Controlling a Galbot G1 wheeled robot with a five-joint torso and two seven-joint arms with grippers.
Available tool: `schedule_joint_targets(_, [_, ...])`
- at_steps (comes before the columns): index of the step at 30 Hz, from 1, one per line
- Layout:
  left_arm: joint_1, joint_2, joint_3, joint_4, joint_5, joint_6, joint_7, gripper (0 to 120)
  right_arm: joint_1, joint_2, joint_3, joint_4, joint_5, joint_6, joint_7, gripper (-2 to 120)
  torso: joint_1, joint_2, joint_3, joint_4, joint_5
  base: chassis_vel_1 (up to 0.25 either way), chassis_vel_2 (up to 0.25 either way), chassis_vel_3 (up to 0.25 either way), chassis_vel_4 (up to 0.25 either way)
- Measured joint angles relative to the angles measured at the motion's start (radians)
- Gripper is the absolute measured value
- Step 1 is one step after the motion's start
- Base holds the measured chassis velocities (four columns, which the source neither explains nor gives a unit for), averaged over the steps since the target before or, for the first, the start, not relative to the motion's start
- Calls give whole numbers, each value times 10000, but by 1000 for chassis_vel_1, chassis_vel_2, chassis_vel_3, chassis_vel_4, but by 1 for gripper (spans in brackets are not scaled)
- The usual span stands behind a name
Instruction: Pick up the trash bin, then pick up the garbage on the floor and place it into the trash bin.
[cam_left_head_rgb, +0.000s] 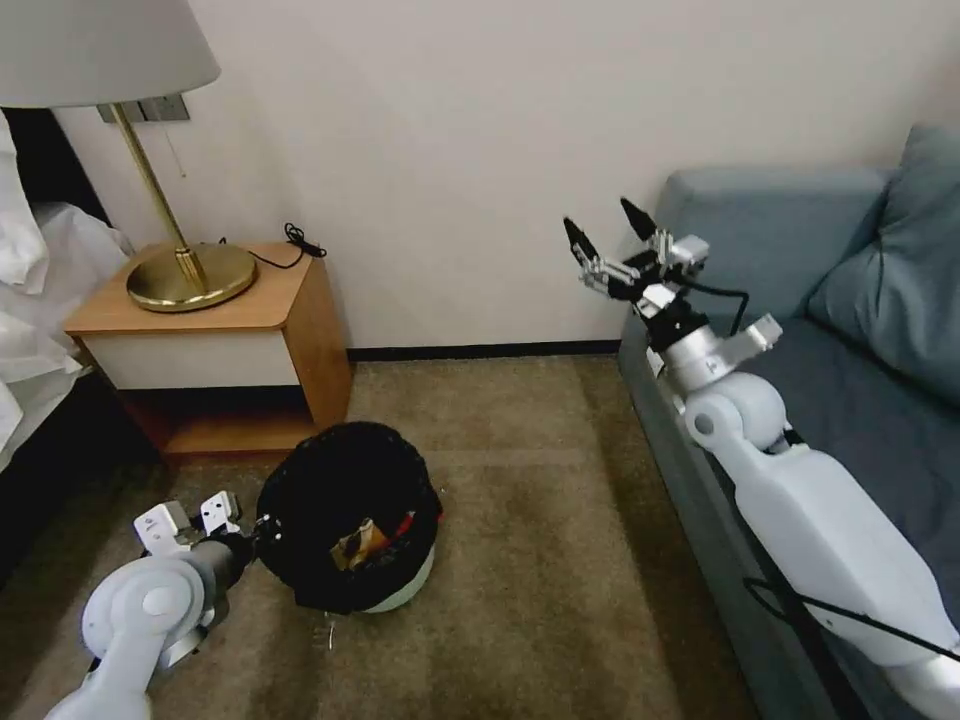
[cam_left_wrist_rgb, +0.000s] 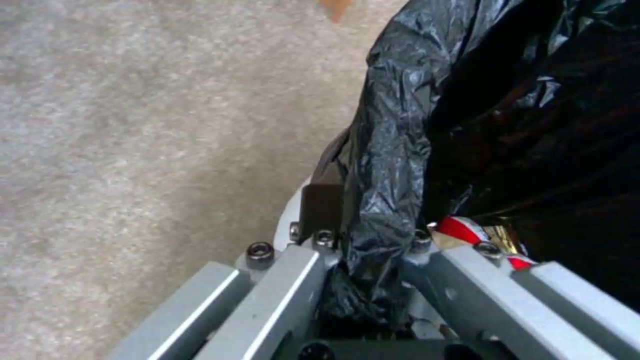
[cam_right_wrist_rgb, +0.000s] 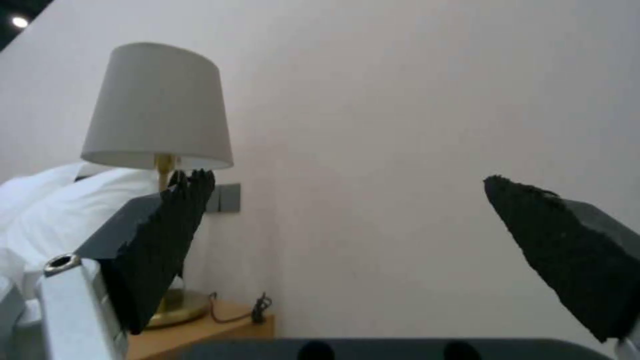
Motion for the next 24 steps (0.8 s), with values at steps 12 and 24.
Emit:
schedule_joint_targets(12, [-19, -192, 48, 743, 1448, -491, 1079, 1, -572, -148, 125, 44, -109, 146, -337, 100, 0, 0, 0, -3, 0, 0, 0, 0, 0])
schedule_joint_targets(24, [41, -291, -6, 883, 1840, -733, 1339, 23, -903, -320, 247, -19, -151, 239, -647, 100, 0, 0, 1, -4, 0, 0, 0, 0, 0])
